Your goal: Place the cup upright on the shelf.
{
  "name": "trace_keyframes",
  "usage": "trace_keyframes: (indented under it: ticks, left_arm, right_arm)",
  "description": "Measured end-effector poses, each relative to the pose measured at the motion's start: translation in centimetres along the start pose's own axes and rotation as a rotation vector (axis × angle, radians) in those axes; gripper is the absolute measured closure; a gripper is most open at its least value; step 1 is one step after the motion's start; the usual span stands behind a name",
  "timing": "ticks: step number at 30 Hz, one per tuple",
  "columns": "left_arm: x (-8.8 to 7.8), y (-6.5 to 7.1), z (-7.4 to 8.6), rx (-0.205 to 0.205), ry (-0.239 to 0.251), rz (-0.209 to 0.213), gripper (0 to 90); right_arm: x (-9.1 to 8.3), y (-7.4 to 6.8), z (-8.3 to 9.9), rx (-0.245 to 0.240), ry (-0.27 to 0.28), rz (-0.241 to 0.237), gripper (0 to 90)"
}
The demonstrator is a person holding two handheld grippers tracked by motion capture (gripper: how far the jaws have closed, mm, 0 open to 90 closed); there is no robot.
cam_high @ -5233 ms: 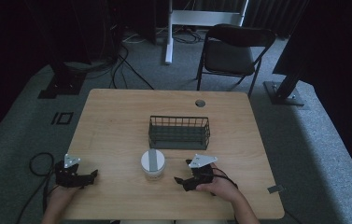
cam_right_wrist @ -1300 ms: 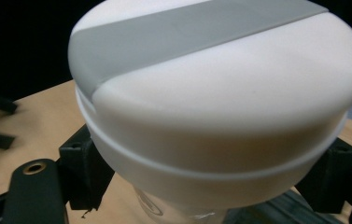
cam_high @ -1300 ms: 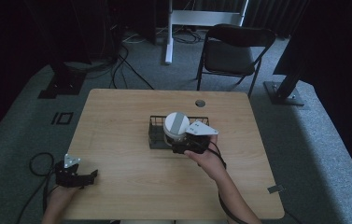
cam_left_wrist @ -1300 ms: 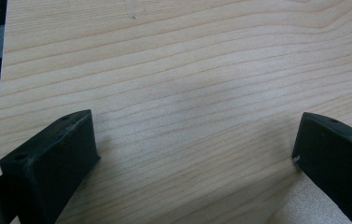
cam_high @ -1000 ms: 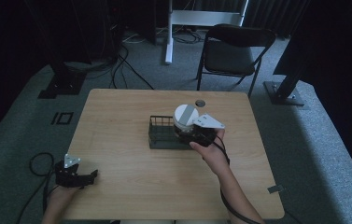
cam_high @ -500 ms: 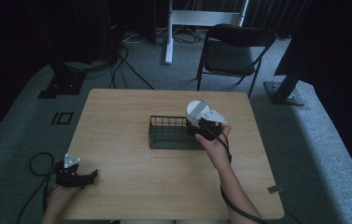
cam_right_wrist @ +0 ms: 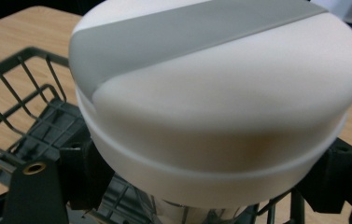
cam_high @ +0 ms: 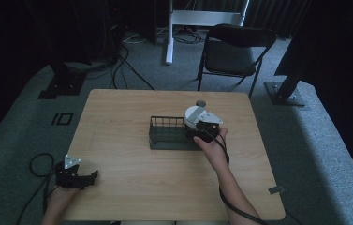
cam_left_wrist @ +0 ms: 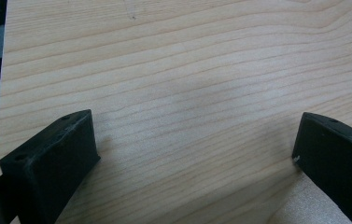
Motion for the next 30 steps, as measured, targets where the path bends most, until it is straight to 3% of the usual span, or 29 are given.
trace_keyframes:
  ticks: [11, 19, 25, 30]
  left_arm:
    - [0.0, 0.0, 0.0, 0.000, 0.000, 0.000, 0.0]
    - [0.0, 0.0, 0.0, 0.000, 0.000, 0.000, 0.0]
    - [0.0, 0.0, 0.0, 0.000, 0.000, 0.000, 0.0]
    - [0.0, 0.0, 0.0, 0.000, 0.000, 0.000, 0.0]
  right_arm:
    - [0.6, -0.2, 0.8, -0.016, -0.039, -0.021, 18.2]
    - [0.6, -0.1, 1.0, -0.017, -0.027, -0.022, 18.1]
    - [0.5, -0.2, 1.1, -0.020, -0.023, -0.057, 17.8]
    - [0.5, 0.0, 1.3, -0.014, -0.013, -0.058, 13.1]
Point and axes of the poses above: each handheld gripper's, and its own axes: x roughly forward along the jaws, z roughly out of its underside, y roughly to its right, the point moved 7 cm from there along x, roughly forward along the jaws
